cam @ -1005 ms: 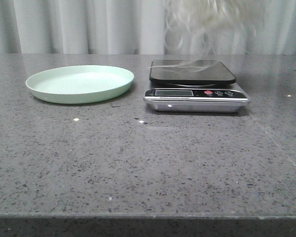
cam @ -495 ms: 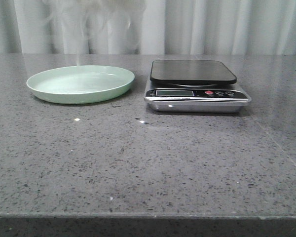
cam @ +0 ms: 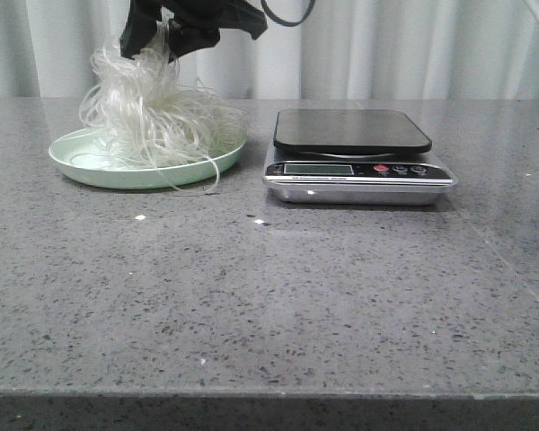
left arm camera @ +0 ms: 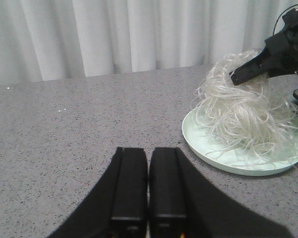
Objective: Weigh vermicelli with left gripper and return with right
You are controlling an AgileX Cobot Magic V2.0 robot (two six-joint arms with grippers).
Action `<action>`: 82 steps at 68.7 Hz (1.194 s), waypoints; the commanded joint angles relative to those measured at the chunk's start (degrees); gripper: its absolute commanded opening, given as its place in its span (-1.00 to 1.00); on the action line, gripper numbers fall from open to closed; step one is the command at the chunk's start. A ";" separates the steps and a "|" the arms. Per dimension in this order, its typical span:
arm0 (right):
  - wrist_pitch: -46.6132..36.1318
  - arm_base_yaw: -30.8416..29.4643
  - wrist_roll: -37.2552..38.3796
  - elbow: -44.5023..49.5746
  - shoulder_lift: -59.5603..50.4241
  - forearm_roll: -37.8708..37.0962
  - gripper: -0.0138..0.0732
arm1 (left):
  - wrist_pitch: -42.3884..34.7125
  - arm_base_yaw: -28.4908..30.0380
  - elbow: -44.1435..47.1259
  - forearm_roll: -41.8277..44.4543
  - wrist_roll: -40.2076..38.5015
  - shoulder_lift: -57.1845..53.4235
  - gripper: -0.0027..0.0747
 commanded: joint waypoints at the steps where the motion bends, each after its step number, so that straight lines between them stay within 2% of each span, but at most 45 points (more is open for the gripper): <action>1: -4.09 -0.02 -0.93 -2.37 -3.68 0.61 -0.34 | -4.61 0.08 -1.54 -0.66 -0.52 0.28 -0.58; 20: -4.16 -0.02 -0.93 -2.37 -3.80 0.61 -0.28 | -4.61 0.08 -1.54 -0.66 -0.52 0.28 -0.58; 26: -3.73 -0.02 -0.93 -2.37 -3.93 0.61 -0.03 | -4.61 0.08 -1.54 -0.66 -0.52 0.28 -0.58; 27: -3.45 -0.02 -0.93 -2.37 -3.99 0.61 0.10 | -4.61 0.08 -1.54 -0.66 -0.52 0.28 -0.58; 28: -3.44 -0.02 -0.93 -2.37 -3.99 0.61 0.10 | -4.61 0.08 -1.54 -0.66 -0.52 0.28 -0.58; 35: -2.90 -0.02 -0.93 -2.37 -4.23 0.61 0.59 | -4.61 0.08 -1.54 -0.66 -0.52 0.28 -0.58; 40: -2.14 -0.02 -0.93 -2.37 -4.66 0.61 0.76 | -4.61 0.08 -1.54 -0.66 -0.52 0.28 -0.58; 55: 0.03 -2.07 -0.93 -2.37 -8.93 0.61 0.69 | -4.61 0.08 -1.54 -0.66 -0.52 0.28 -0.58; 72: 6.81 -10.55 -0.93 -2.37 -17.36 0.21 0.68 | -4.61 0.08 -1.54 -0.66 -0.52 0.28 -0.58; 76: 8.77 -13.34 -0.93 -2.37 -19.14 0.00 0.58 | -4.61 0.08 -1.54 -0.66 -0.52 0.28 -0.58; 82: 12.27 -18.09 -0.93 -2.37 -21.48 -2.99 0.23 | -4.61 0.08 -1.54 -0.66 -0.52 0.28 -0.58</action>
